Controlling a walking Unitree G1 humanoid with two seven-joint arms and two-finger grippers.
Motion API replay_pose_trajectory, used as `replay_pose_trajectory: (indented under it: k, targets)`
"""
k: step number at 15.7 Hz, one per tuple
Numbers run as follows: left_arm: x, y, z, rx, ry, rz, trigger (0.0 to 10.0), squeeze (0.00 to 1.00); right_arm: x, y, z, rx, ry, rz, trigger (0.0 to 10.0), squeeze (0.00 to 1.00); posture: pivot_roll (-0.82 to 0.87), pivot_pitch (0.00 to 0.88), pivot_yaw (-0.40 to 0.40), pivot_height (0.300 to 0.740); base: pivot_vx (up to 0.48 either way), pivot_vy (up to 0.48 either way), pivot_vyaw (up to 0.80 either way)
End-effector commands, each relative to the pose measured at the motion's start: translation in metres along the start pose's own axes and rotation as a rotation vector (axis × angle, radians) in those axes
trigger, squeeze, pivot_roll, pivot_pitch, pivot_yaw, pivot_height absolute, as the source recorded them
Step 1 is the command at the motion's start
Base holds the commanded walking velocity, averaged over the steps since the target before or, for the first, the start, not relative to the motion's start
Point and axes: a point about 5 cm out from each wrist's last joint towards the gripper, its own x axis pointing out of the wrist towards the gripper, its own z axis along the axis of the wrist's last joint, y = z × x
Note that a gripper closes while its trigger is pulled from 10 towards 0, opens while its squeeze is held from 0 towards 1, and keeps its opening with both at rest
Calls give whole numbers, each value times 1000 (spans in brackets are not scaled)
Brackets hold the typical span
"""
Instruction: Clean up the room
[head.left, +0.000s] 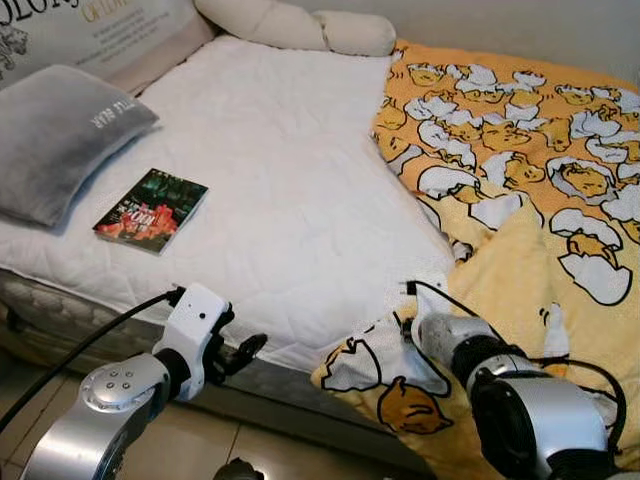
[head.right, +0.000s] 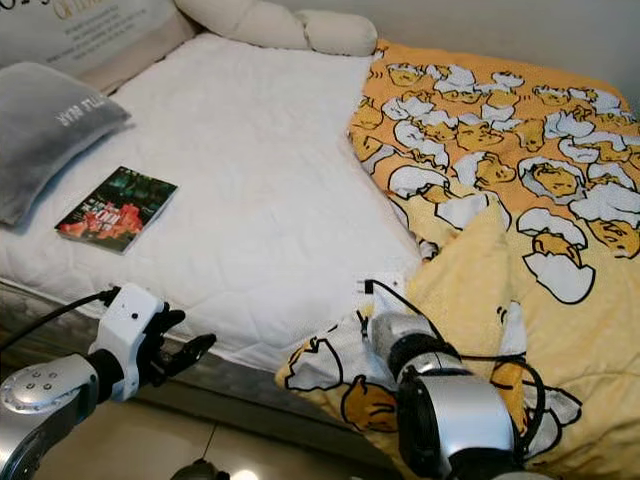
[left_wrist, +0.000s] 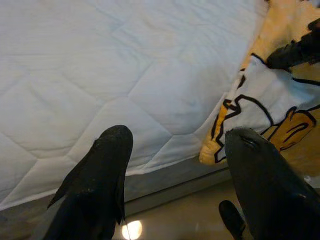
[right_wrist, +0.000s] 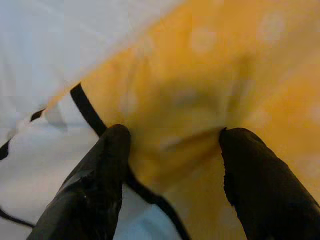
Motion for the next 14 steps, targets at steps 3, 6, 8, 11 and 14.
replay_pose_trajectory:
  k: [3, 6, 8, 11, 14]
  targets:
    - [-9, -3, 6, 21, -16, -18, 10000, 0, 3, -7, -7, 35, 21, 24, 0, 0, 256, 82, -52, 740, 0, 0, 0]
    - [-10, -7, 6, 41, 7, -80, 10000, 0, 4, -9, -11, 106, 46, 46, 0, 0, 254, 90, -47, 740, 0, 0, 0]
    - [-14, -15, 4, 61, 43, -168, 10000, 0, 4, -10, -13, 139, 53, 66, 0, 0, 254, 92, -42, 740, 0, 0, 0]
    - [-20, -21, 1, 82, 96, -264, 10000, 0, 5, -14, -17, 207, 69, 84, 0, 0, 252, 95, -36, 740, 0, 0, 0]
    - [-20, -16, 1, 92, 109, -261, 10000, 0, 6, -17, -15, 293, 64, 127, 0, 0, 251, 84, -37, 740, 0, 0, 0]
